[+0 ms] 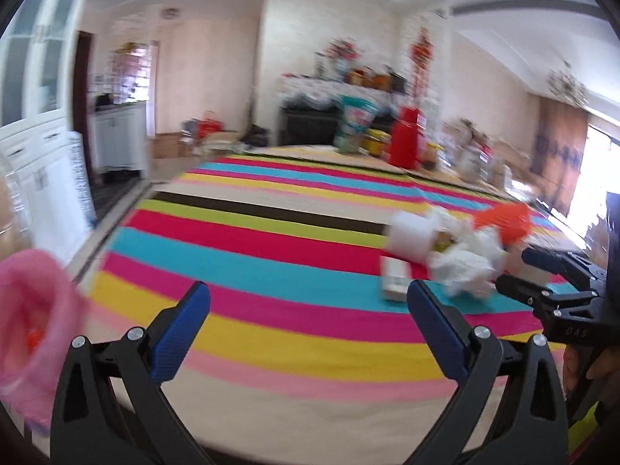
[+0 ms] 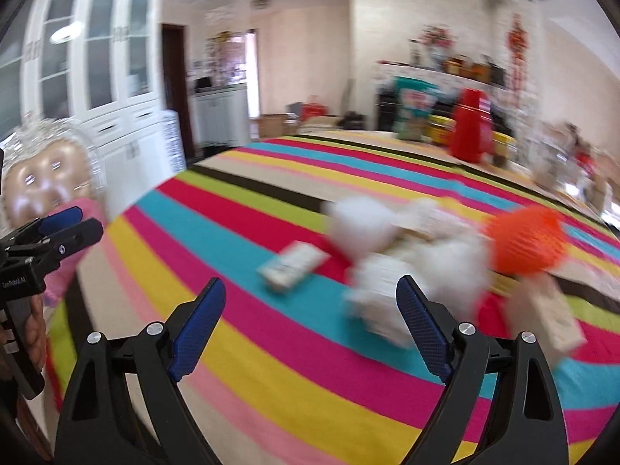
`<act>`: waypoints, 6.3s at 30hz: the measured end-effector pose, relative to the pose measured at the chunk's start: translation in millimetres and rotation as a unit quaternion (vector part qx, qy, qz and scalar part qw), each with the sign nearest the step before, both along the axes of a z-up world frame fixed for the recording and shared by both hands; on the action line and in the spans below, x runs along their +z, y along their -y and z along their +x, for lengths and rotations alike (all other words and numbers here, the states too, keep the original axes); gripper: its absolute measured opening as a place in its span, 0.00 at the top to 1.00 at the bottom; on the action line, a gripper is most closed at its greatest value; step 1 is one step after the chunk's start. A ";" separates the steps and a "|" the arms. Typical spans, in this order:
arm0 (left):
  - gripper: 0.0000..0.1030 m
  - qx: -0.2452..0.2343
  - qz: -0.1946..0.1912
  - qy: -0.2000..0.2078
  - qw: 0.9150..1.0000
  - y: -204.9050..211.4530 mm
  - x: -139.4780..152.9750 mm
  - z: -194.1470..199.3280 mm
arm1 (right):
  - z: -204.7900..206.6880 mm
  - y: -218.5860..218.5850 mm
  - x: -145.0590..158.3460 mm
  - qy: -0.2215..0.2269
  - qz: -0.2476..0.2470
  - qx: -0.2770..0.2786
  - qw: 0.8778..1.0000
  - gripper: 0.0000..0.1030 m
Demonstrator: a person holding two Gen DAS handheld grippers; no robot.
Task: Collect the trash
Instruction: 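Move both tools back over the table, then grasp the white crumpled tissue with the left tool while the right tool grasps the cream box, then carry the tissue and cream box over the pink wastebasket with both tools, then open both tools over the wastebasket to drop the tissue and box, then move both tools back over the table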
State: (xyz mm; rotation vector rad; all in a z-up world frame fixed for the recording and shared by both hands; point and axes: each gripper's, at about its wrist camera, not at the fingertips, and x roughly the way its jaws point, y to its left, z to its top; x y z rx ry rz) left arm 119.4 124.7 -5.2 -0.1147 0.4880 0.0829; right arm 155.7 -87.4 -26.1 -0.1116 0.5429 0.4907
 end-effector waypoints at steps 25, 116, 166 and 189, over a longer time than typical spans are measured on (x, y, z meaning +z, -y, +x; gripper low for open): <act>0.05 -0.123 0.016 -0.099 0.987 152.2 -45.4 151.2 | 91.4 152.9 -49.9 -0.112 0.022 -0.172 0.978 0.12; 0.84 0.140 0.039 0.006 0.989 -115.9 -1.9 -132.8 | -75.8 -241.0 31.6 0.030 -0.001 0.258 0.966 0.50; 0.05 0.293 0.043 0.015 0.955 -256.1 -1.8 -177.8 | -59.3 -303.9 27.9 -0.004 0.029 0.302 0.953 0.20; 0.05 -0.008 -0.001 -0.014 1.000 20.2 9.5 54.0 | 35.1 36.2 14.4 0.016 0.023 -0.024 0.999 0.15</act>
